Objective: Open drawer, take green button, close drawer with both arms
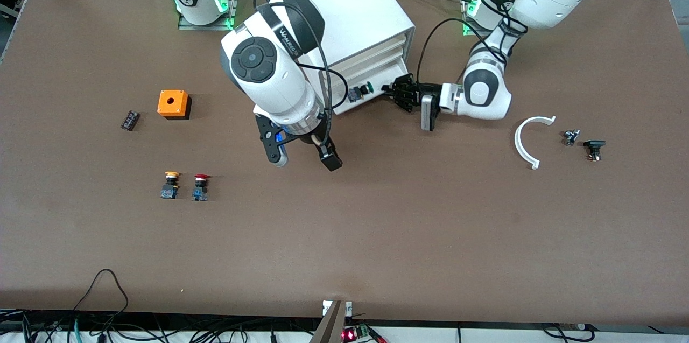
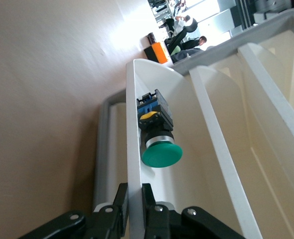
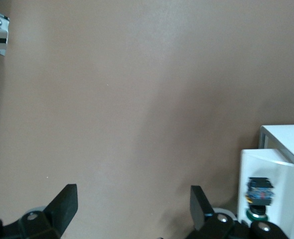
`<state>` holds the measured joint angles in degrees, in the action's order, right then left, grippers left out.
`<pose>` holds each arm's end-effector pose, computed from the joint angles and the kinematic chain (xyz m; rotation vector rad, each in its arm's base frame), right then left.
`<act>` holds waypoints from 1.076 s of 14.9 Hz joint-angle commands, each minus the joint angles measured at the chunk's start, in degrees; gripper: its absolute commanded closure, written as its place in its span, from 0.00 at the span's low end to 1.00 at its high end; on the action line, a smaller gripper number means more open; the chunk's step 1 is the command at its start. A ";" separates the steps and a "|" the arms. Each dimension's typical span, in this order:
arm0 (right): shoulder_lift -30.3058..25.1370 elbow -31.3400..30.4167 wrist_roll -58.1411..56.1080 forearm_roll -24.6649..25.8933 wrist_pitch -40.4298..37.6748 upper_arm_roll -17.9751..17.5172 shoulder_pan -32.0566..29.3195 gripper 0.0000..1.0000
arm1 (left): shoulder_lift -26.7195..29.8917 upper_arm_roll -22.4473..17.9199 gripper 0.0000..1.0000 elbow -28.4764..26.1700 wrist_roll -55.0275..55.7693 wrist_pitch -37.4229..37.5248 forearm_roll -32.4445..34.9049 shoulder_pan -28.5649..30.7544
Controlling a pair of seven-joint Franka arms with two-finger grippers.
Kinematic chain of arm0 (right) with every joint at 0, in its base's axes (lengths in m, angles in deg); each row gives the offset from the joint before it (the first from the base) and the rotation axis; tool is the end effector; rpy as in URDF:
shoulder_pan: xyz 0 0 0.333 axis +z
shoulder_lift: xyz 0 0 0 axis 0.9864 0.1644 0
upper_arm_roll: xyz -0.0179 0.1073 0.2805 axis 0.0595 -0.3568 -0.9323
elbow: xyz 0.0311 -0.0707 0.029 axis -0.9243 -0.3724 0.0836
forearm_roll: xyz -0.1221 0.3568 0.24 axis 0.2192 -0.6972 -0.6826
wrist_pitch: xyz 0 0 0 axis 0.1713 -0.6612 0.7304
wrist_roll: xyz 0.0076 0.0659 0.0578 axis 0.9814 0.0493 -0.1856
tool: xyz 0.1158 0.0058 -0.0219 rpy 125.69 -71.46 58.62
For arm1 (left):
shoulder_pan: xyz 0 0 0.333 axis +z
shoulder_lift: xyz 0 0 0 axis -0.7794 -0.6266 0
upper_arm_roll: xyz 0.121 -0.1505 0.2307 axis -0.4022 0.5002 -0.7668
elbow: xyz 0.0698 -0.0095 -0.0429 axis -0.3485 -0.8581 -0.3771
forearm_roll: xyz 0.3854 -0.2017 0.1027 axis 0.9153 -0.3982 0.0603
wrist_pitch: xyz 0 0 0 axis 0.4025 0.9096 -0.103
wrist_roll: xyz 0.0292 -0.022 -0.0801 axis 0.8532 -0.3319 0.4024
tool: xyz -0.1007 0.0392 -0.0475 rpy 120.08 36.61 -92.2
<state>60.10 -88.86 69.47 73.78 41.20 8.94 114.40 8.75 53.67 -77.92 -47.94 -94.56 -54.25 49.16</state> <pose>0.6407 0.4957 0.4116 -2.3999 1.6048 0.1376 0.4288 -0.2532 0.0572 1.7645 -0.6089 0.0863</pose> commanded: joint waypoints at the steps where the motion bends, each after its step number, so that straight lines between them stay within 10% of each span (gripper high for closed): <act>1: 2.33 2.66 3.05 0.27 0.60 0.37 2.34 0.00 | -1.87 -2.92 0.99 4.46 0.64 -1.24 6.24 0.28; 9: 7.68 2.57 7.96 7.56 2.70 0.37 8.67 0.00 | -4.41 -5.38 0.95 11.24 5.83 -1.16 13.11 0.37; 10: 8.39 2.57 8.15 7.57 3.15 0.46 9.11 0.00 | -4.33 -5.38 0.79 11.16 5.83 -0.98 13.02 0.37; 12: 9.53 2.57 9.46 7.57 4.03 0.37 9.81 0.00 | -3.89 -5.38 0.00 11.24 5.75 -0.63 13.11 0.63; 16: 11.47 2.40 11.22 7.57 3.86 0.29 11.31 0.00 | -2.84 -5.47 0.00 11.16 5.83 3.32 13.28 2.12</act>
<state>69.77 -88.58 78.36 80.48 45.75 8.96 124.19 5.97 48.35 -67.65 -41.36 -93.91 -42.71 49.80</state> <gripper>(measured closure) 0.000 0.366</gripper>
